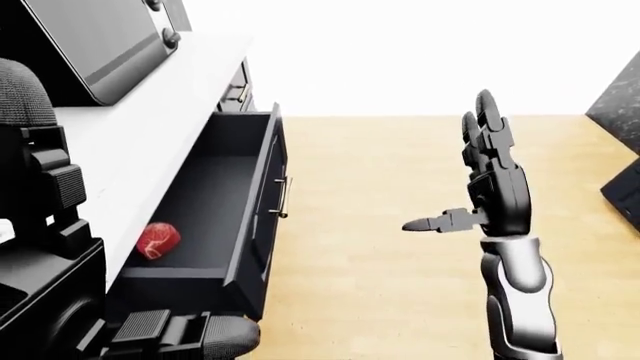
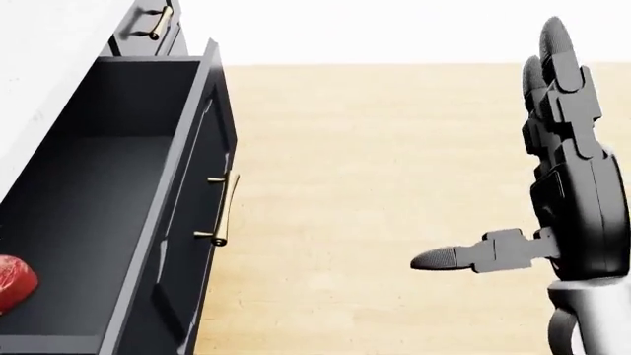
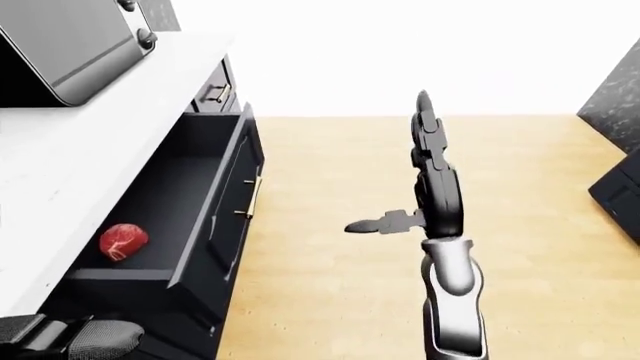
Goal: Close the right drawer.
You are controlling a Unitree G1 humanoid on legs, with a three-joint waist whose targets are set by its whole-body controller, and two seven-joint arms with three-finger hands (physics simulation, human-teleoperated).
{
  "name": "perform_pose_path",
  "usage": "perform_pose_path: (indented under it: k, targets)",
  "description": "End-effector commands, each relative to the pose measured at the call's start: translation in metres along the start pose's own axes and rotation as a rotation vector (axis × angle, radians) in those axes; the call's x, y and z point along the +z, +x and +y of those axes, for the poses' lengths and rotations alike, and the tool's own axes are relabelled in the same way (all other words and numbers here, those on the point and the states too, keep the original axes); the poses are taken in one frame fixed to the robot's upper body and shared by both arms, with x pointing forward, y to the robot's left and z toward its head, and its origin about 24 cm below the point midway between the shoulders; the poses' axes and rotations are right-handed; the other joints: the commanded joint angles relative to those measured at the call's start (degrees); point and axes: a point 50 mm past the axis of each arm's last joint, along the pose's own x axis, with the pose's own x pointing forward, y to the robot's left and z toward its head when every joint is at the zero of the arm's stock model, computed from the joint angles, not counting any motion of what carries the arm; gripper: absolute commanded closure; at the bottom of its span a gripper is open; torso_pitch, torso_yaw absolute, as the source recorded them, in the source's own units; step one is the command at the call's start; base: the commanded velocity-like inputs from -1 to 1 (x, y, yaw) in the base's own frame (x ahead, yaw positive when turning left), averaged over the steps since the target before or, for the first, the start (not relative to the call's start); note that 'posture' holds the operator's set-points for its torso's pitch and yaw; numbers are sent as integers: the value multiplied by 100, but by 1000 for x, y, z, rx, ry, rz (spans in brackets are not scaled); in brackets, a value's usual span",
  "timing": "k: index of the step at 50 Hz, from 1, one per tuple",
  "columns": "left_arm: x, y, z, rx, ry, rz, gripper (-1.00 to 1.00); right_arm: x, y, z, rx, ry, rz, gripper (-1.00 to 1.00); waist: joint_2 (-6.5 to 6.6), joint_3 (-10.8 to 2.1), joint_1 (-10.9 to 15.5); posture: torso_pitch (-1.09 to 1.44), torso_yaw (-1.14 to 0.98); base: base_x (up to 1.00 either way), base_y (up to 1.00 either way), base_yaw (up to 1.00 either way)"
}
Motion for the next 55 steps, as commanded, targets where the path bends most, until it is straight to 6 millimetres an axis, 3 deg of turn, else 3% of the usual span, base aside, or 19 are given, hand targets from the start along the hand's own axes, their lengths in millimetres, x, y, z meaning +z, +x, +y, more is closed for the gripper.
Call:
perform_pose_path:
  k: [1, 7, 10, 17, 25, 32, 42, 48, 55]
  targets:
    - [8, 2, 0, -10, 6, -49, -100, 20, 3, -7, -50, -19, -124, -100, -6, -88, 5, 0, 0, 0, 0, 0]
    - [7, 1, -1, -12, 4, -48, -100, 13, 2, -32, -250, -26, -111, -100, -15, -91, 9, 0, 0, 0, 0, 0]
    - [7, 1, -3, -12, 2, -45, -100, 1, 3, -45, -358, -43, -49, -100, -30, -93, 16, 0, 0, 0, 0, 0]
    - [6, 1, -3, -13, 3, -45, -100, -7, 1, -62, -472, -71, -10, -100, -75, -96, 33, 0, 0, 0, 0, 0]
    - [4, 1, -9, -23, -4, -38, -100, -9, 0, -60, -465, -63, -9, -100, -89, -98, 38, 0, 0, 0, 0, 0]
    - [-2, 8, -33, -57, -57, -29, -100, -6, 2, -57, -450, -58, -12, -100, -135, -113, 61, 0, 0, 0, 0, 0]
    - [-7, 19, -48, -93, -112, 10, -100, -5, 2, -56, -440, -56, -9, -100, -241, -124, 52, 0, 0, 0, 0, 0]
    - [-20, 16, -49, -90, -117, 53, -100, -7, 3, -56, -435, -57, -5, -100, -258, -120, 54, 0, 0, 0, 0, 0]
    - [-54, 7, -53, -88, -128, 133, -100, -8, 3, -54, -426, -52, -2, -100, -265, -130, 66, 0, 0, 0, 0, 0]
